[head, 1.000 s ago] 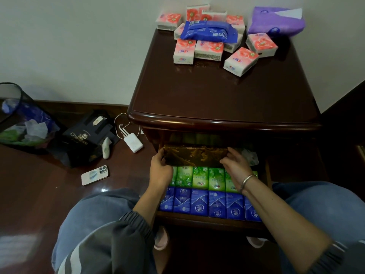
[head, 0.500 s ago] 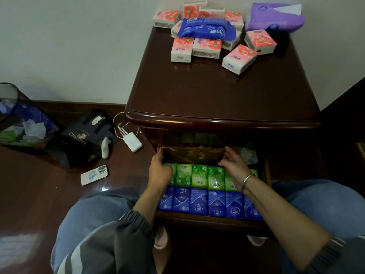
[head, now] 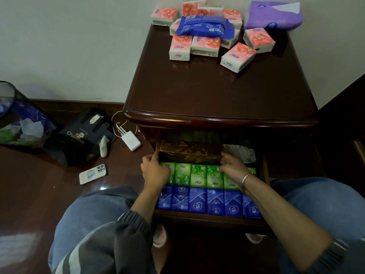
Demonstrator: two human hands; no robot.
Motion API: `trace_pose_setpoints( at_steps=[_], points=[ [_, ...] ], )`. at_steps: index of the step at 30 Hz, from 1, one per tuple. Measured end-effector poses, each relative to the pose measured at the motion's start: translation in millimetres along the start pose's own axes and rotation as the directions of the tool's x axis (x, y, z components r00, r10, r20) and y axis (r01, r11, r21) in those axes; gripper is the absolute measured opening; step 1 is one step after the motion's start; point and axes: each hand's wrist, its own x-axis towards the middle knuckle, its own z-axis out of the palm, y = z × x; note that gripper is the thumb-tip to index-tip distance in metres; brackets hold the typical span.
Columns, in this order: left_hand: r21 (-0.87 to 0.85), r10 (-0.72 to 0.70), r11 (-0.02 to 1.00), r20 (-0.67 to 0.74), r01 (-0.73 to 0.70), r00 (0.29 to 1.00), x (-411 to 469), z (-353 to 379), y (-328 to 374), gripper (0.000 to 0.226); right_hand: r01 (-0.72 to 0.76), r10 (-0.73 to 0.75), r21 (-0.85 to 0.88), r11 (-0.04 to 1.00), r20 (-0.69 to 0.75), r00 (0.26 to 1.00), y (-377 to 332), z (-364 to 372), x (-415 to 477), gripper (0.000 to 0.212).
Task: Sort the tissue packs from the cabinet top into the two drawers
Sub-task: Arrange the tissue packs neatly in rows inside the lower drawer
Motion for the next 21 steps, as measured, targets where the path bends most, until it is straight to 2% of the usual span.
trace_pose_setpoints(
  at_steps=[3,6,9,11,13,16,18,21],
  points=[
    [0.1,0.022,0.995,-0.003,-0.022,1.0,-3.3,-1.4,-1.3,0.07,-0.01,0.009,-0.1,0.995,-0.008,1.0,1.7,1.9,-2.3,0.075],
    [0.313,0.067,0.948,0.001,-0.064,0.998,-8.5,-0.2,-1.6,0.075,-0.004,-0.005,-0.284,0.959,-0.031,1.0,3.4,2.7,-3.3,0.076],
    [0.463,0.082,0.883,0.0,-0.073,0.997,-12.9,4.9,-4.5,0.082,0.032,-0.077,-0.558,0.829,-0.057,0.995,1.9,4.7,-2.0,0.077],
    [0.494,0.084,0.868,-0.03,-0.058,0.996,-16.1,8.1,-6.9,0.082,0.04,-0.108,-0.661,0.749,-0.063,0.992,2.4,7.5,-1.4,0.078],
    [0.487,0.11,0.871,-0.052,-0.071,0.993,-19.1,11.5,-7.5,0.081,0.045,-0.106,-0.612,0.789,-0.062,0.992,4.1,10.5,-0.4,0.077],
    [0.419,0.148,0.901,-0.049,-0.114,0.988,-20.3,14.9,-5.4,0.078,0.048,-0.079,-0.342,0.939,-0.078,0.994,7.3,12.5,1.6,0.072],
    [0.353,0.129,0.93,-0.043,-0.106,0.991,-17.0,14.2,-3.5,0.078,0.049,-0.07,-0.215,0.975,-0.093,0.993,10.0,11.1,4.8,0.069],
    [0.347,0.136,0.931,-0.049,-0.11,0.99,-14.0,14.2,-3.8,0.078,0.066,-0.079,-0.148,0.987,-0.083,0.993,12.4,9.7,6.9,0.069]
  ],
)
